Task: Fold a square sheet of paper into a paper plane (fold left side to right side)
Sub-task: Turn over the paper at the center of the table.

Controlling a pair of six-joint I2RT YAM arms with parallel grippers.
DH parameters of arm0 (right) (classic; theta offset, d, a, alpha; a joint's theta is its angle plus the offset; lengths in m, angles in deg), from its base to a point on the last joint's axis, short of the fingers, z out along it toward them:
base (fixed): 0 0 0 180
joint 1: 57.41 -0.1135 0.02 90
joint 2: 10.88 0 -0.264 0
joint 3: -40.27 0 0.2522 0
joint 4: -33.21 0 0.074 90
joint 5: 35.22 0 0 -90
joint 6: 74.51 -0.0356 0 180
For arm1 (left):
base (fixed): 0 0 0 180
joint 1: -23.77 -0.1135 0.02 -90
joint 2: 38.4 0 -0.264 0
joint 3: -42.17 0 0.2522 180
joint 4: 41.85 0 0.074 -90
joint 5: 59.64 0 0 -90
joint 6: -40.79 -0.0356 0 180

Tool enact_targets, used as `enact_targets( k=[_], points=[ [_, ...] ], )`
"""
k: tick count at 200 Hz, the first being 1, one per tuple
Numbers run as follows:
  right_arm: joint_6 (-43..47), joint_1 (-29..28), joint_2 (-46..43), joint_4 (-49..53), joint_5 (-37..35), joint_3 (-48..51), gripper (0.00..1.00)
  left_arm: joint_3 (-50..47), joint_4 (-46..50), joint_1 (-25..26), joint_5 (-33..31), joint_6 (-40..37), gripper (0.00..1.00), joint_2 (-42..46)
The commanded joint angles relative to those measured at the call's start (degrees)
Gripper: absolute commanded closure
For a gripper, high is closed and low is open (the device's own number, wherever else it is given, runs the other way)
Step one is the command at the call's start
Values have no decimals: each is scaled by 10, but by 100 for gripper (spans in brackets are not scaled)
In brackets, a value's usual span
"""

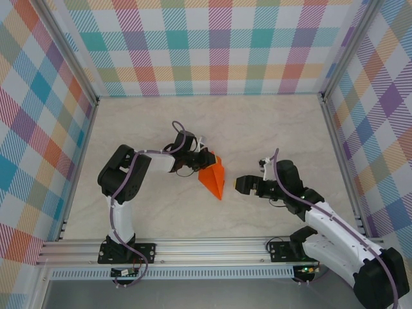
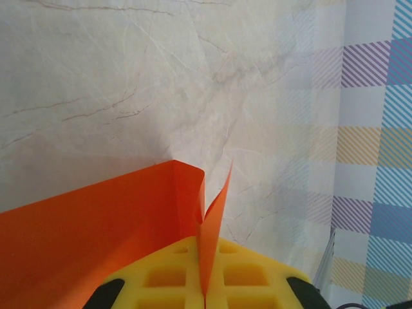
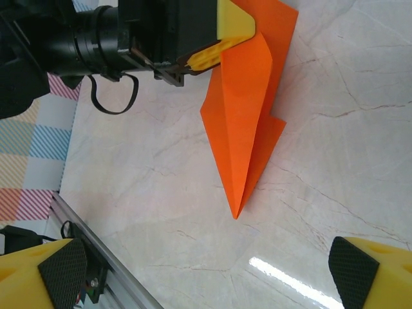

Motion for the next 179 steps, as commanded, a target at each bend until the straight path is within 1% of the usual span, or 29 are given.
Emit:
enact_targets(
  k=[1,29,60,89,118,123,133,158,179],
  points=[
    [-24,30,16,-66,82,16,0,10,3,0,6,-26,97,70],
    [-39,69,52,-135,158,17,0,23,57,-4,-6,-49,98,144],
    [-57,71,106,-250,231,4,0,38,93,-8,-18,-52,98,227],
    [-94,71,130,-387,282,-6,0,48,92,-9,-17,-34,98,285],
    [-120,70,146,-447,304,-32,0,57,82,-9,-5,-4,98,318],
    [-125,69,151,-471,307,-37,0,57,77,-8,-2,1,98,322],
    [-132,63,160,-482,309,-50,0,57,70,-8,6,13,98,328],
    [-132,27,190,-487,304,-83,0,56,52,-6,23,36,98,335],
    [-150,-2,229,-498,294,-110,0,58,44,-2,34,45,98,339]
  ],
)
